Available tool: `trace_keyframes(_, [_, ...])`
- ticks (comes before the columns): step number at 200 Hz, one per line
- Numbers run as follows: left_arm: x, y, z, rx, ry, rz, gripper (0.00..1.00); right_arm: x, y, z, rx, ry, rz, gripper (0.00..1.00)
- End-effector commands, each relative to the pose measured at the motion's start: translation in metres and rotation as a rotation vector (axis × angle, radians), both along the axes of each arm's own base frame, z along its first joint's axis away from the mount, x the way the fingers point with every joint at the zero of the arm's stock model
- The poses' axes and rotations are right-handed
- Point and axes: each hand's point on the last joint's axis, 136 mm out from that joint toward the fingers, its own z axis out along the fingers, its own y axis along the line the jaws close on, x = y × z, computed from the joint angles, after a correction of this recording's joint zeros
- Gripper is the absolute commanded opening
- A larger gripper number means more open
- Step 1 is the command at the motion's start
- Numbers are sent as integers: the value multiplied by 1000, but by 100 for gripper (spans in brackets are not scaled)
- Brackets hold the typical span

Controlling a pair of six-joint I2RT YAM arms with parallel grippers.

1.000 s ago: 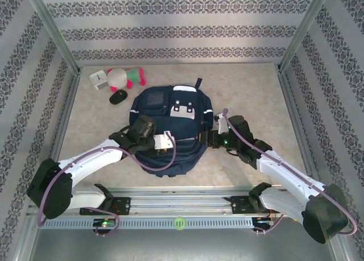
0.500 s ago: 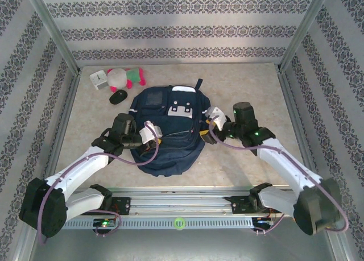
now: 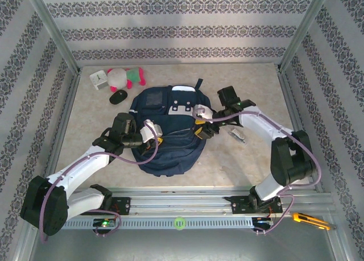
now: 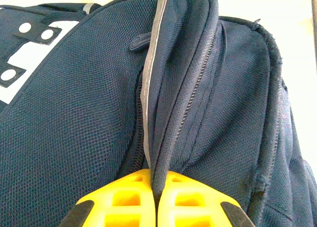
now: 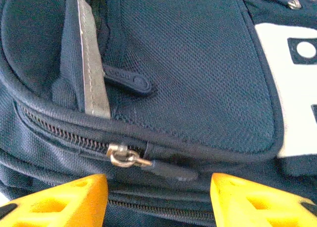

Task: Pack the student bag

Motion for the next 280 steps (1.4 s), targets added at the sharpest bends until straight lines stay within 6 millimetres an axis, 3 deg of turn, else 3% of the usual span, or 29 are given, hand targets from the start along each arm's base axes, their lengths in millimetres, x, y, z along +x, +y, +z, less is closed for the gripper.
trace_keyframes(1, [9, -11, 36, -104, -101, -43, 0, -19, 11, 18, 95, 125, 86, 49])
trace_keyframes(67, [16, -13, 36, -106, -109, -31, 0, -49, 12, 25, 76, 276, 114, 33])
trace_keyframes(161, [24, -7, 38, -100, -134, 25, 0, -45, 10, 28, 65, 308, 25, 5])
trace_keyframes(180, [25, -7, 38, -102, -135, 28, 0, -46, 13, 35, 106, 304, 3, 5])
trace_keyframes(195, [25, -8, 38, -108, -132, 27, 0, -49, 16, 38, 136, 293, 5, 15])
trace_keyframes(216, [24, -9, 41, -121, -132, 21, 0, -48, 19, 28, 130, 278, -14, 25])
trace_keyframes(232, [24, -10, 42, -125, -133, 21, 0, -48, 22, 24, 135, 276, -14, 28])
trace_keyframes(263, [25, -9, 44, -137, -136, 35, 0, -45, 23, 15, 130, 281, -41, 26])
trace_keyframes(280, [30, -7, 46, -142, -135, 69, 0, -43, 20, 12, 106, 265, -74, 15])
